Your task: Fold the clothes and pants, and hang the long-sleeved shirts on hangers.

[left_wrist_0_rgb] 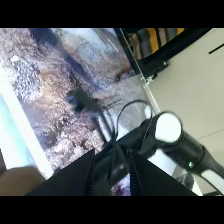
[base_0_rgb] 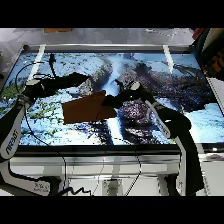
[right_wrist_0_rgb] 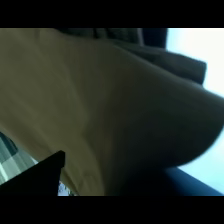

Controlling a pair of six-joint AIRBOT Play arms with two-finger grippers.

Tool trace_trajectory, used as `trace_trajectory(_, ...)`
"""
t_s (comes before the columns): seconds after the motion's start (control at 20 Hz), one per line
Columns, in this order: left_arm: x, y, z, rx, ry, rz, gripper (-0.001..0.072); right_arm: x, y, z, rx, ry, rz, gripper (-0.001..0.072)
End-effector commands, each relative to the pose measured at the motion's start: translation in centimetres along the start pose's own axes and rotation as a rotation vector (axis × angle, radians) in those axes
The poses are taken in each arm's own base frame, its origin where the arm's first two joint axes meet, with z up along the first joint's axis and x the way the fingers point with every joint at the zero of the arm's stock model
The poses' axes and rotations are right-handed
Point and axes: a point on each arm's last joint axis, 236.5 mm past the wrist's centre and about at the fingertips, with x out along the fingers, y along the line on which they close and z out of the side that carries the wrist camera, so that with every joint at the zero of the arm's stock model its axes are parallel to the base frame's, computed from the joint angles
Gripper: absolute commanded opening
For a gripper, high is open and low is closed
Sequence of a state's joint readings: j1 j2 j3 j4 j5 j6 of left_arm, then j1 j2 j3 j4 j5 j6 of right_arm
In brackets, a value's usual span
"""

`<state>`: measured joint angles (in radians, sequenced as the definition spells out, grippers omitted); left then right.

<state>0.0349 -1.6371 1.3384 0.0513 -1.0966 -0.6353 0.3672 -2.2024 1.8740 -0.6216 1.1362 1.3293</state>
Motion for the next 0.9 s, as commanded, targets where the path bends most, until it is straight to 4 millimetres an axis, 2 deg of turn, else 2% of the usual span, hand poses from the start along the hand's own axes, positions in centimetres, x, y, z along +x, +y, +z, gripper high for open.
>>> trace_trajectory(0.0,-0.2,0.1,0.2,0.001,-0.004,0.002,0.0220,3.1,2.7,-0.7,-0.103,-0.008,-0.001,0.0412)
trace_trajectory(0.05,-0.3,0.2,0.3,0.000,-0.006,0.004,0.0219,3.5,3.0,-0.8,-0.166,-0.008,-0.023,0.0215)
trace_trajectory(0.1,-0.4,0.3,0.3,0.000,-0.008,0.006,0.0171,3.5,3.2,-0.6,-0.225,-0.007,-0.045,0.0025)
trace_trajectory(0.15,-0.6,0.3,0.3,0.005,-0.005,0.004,0.0016,3.1,3.5,-0.2,-0.274,-0.010,-0.068,0.0018)
trace_trajectory(0.25,-1.4,0.8,0.1,0.037,0.015,0.026,0.0014,0.9,3.3,1.0,-0.356,-0.010,-0.143,0.0017)
trace_trajectory(0.35,-2.9,2.1,-0.7,0.112,0.078,0.109,0.0013,-3.4,1.4,2.6,-0.337,-0.032,-0.267,0.0017)
trace_trajectory(0.5,-7.0,3.9,-1.9,0.252,0.213,0.304,0.0013,-12.3,-2.7,4.5,-0.275,-0.083,-0.455,0.0017)
trace_trajectory(0.65,-11.6,3.3,-0.9,0.399,0.272,0.475,0.0013,-23.6,-7.9,4.8,-0.109,-0.162,-0.621,0.0016)
trace_trajectory(0.75,-13.8,1.2,0.4,0.484,0.252,0.534,0.0014,-31.1,-11.1,3.1,0.038,-0.199,-0.699,0.0016)
trace_trajectory(0.85,-15.3,-1.4,1.8,0.544,0.206,0.559,0.0014,-38.4,-14.0,0.1,0.194,-0.238,-0.769,0.0017)
